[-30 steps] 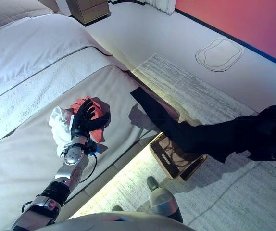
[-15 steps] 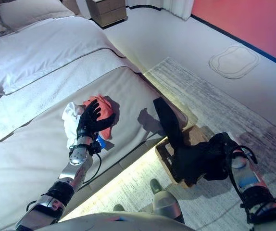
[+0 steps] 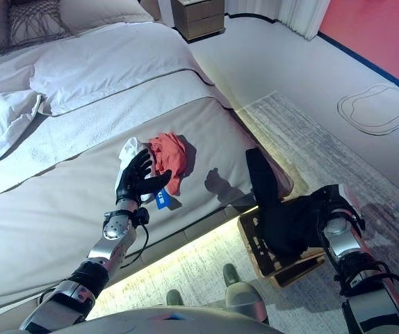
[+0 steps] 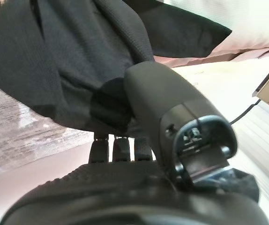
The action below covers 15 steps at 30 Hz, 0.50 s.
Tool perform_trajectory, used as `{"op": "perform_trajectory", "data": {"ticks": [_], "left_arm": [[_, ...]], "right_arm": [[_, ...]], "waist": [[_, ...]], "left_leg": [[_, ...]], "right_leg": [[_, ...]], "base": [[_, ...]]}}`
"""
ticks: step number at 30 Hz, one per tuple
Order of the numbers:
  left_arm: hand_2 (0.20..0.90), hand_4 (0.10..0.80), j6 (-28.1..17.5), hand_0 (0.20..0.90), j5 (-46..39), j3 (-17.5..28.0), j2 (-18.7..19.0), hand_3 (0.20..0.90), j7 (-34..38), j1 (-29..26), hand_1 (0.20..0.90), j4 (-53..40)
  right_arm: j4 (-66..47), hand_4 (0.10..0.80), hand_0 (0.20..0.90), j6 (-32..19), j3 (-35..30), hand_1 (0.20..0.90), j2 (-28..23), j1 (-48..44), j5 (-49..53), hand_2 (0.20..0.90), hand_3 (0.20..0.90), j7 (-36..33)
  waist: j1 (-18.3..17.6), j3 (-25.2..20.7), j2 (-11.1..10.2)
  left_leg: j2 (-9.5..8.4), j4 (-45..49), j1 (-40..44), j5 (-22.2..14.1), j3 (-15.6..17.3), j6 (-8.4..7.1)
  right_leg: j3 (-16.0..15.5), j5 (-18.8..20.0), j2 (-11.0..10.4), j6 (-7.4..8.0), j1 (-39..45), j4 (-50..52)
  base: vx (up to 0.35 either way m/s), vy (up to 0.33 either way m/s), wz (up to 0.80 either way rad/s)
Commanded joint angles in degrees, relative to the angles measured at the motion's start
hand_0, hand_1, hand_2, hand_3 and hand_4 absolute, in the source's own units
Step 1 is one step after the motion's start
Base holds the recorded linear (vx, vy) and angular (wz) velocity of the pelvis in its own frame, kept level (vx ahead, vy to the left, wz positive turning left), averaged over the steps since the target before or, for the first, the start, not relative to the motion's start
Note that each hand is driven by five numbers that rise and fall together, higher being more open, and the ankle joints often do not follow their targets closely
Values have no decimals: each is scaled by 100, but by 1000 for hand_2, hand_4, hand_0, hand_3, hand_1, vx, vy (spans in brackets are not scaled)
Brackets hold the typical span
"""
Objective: Pick up the clothes from the bed and place them into the basket
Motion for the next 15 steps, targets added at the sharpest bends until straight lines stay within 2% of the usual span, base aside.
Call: {"op": "perform_trajectory", "data": {"ticks": [1,15], "left_arm": [[900,800,-684,900,-44,-197,164,900,-45,-763,900,-96],[900,800,-615,900,23,-100,202,900,-59,-704,900,-163]], "right_arm": [[225,800,900,-249,-74,900,-288,-692,-167,900,900,-303],[109,800,900,-198,-153,900,-201,-309,-156,900,900,-97]], "waist": [[86,-255,-57],[95,-252,-113]], "left_leg": [[139,176,-74,-660,-273,40],[168,143,-24,-638,-337,38]], "right_leg": [[-129,-261,-296,174,-162,322],[-101,-266,-288,172,-100,306]], "base": [[0,0,0],[0,0,0]]}}
